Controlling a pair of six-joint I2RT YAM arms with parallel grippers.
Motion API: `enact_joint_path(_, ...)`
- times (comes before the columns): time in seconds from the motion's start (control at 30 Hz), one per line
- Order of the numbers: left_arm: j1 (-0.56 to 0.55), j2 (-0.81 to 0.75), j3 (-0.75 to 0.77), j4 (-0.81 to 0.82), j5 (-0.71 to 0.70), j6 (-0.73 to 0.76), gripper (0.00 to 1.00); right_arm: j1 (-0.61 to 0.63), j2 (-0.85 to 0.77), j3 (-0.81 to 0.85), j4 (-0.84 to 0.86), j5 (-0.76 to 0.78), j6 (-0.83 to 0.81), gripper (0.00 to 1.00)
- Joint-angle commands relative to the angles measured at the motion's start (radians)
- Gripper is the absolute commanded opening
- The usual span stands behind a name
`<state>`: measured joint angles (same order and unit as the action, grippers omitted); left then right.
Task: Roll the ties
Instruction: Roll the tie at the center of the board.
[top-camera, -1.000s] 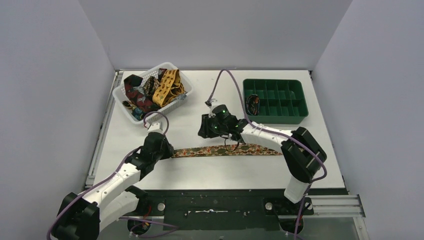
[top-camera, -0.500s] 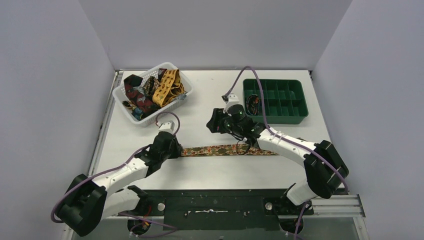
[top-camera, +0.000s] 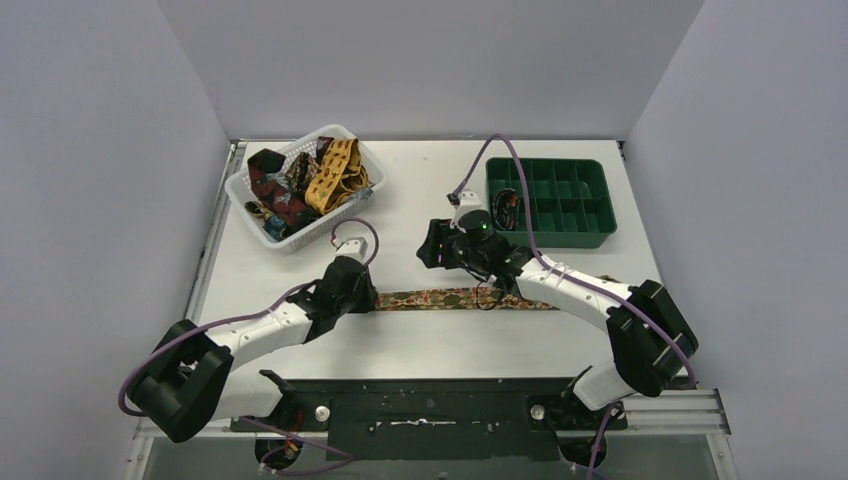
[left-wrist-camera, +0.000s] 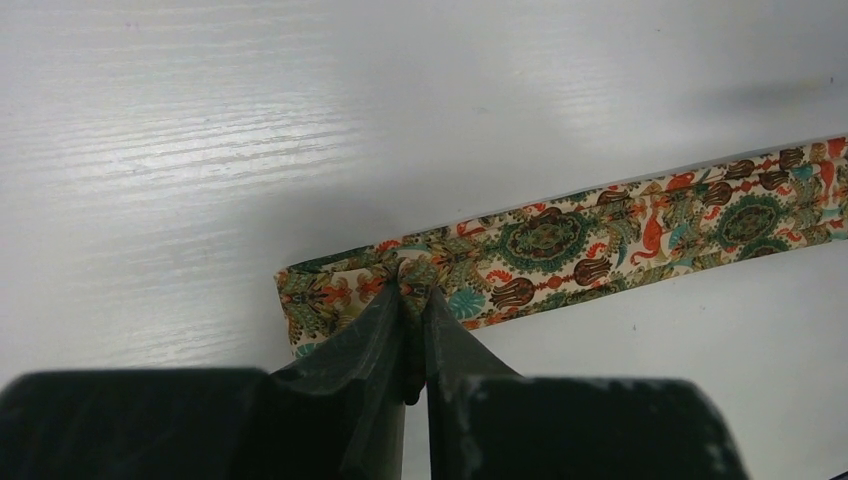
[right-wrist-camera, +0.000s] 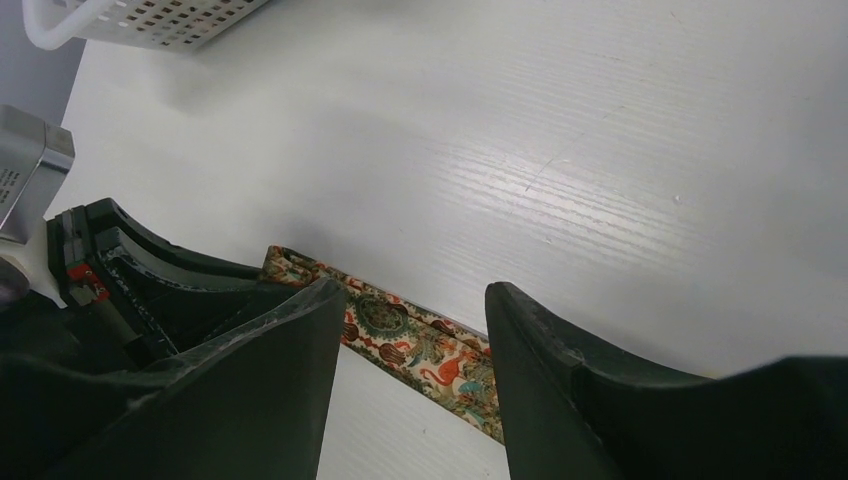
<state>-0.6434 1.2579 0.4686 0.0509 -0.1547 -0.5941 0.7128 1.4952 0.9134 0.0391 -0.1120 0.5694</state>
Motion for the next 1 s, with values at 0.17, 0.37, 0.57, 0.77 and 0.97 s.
enact_joint_path(0.17, -0.009, 0.025, 0.068, 0.035, 0.085, 0.044, 0.20, -0.009, 0.012, 0.033, -0.003, 0.000, -0.006, 0.56)
enact_joint_path(0.37, -0.011, 0.039, 0.092, 0.048, 0.167, 0.060, 0.31, -0.012, 0.027, 0.043, -0.017, -0.015, -0.006, 0.56)
enact_joint_path(0.57, -0.012, 0.052, 0.118, 0.022, 0.250, 0.040, 0.34, -0.026, 0.040, 0.046, -0.020, -0.055, 0.012, 0.57)
enact_joint_path(0.77, -0.006, -0.055, 0.101, 0.035, 0.225, -0.023, 0.38, -0.046, 0.047, 0.033, 0.024, -0.152, 0.033, 0.59)
enact_joint_path(0.97, 0.039, -0.231, 0.064, -0.014, 0.172, -0.055, 0.48, -0.042, 0.097, 0.019, 0.120, -0.297, 0.085, 0.60)
